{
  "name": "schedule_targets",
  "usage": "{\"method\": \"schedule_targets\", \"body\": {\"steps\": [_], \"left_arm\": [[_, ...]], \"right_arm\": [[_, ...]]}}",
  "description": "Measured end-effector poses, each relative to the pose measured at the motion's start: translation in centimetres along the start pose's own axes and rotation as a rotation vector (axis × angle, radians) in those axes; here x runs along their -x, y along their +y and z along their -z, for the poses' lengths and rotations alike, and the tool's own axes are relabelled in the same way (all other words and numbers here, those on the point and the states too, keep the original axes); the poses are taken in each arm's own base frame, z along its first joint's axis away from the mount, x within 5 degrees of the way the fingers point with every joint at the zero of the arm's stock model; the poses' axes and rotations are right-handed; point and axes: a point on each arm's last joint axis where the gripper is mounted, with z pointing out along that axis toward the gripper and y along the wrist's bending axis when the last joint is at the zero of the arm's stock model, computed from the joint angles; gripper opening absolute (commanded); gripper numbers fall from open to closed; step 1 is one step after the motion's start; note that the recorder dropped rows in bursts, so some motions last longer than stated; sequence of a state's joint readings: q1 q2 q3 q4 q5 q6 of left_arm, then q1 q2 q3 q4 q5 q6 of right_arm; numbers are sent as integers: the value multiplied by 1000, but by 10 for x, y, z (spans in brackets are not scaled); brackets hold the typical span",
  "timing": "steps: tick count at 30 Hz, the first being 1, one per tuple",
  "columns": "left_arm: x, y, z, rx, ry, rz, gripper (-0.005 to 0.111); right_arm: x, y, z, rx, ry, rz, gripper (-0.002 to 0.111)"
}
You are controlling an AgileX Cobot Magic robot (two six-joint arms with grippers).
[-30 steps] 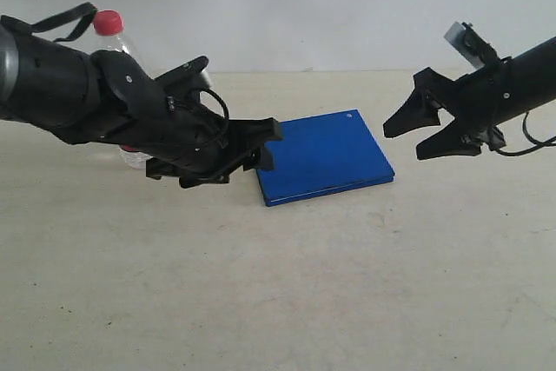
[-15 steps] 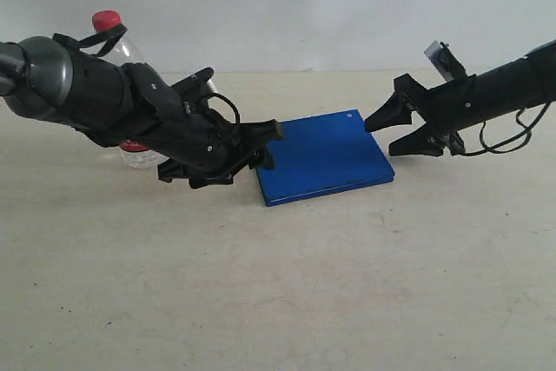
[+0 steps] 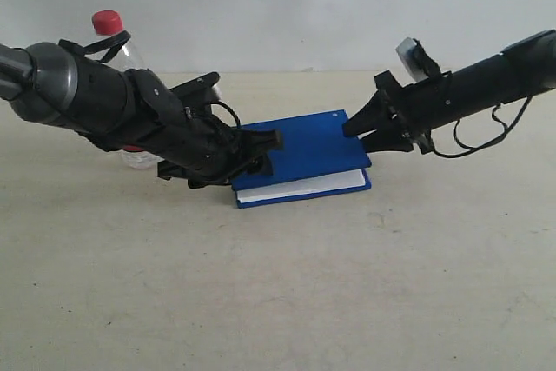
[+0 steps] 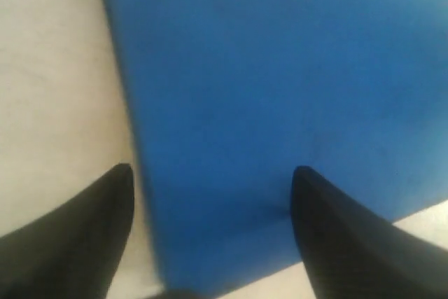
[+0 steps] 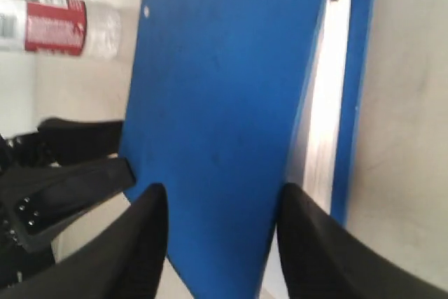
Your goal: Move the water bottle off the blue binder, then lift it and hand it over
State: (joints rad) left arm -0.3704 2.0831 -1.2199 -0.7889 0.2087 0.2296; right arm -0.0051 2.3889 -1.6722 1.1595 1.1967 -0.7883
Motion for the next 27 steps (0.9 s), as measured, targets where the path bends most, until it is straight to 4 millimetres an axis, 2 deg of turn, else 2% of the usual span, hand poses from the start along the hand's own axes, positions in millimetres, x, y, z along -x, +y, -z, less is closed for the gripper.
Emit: {"method": "schedule_targets", "body": {"steps": [4,6,10,17,21,27], "left_arm": [[2,-2,6,-11,8,1,60],[5,-3,11,-19,3,2,60],[8,-4,18,-27,-4,-16,60],[13,-14,37,-63,-13,-59,65],[21,-27,61,-101,-60,-223,67],[26,-40,90,-144,-94,-530,67]], "right_arm": [[-5,11,-19,-14,61,42,35],[-6,16,-26,-7,69,90,25],[-4,20,-29,20,43,157,-1],[-4,17,-14,1,73,208,0],[-15,4,0,-158,226,295,0],[-17,19,16,-242,303,386,0]]}}
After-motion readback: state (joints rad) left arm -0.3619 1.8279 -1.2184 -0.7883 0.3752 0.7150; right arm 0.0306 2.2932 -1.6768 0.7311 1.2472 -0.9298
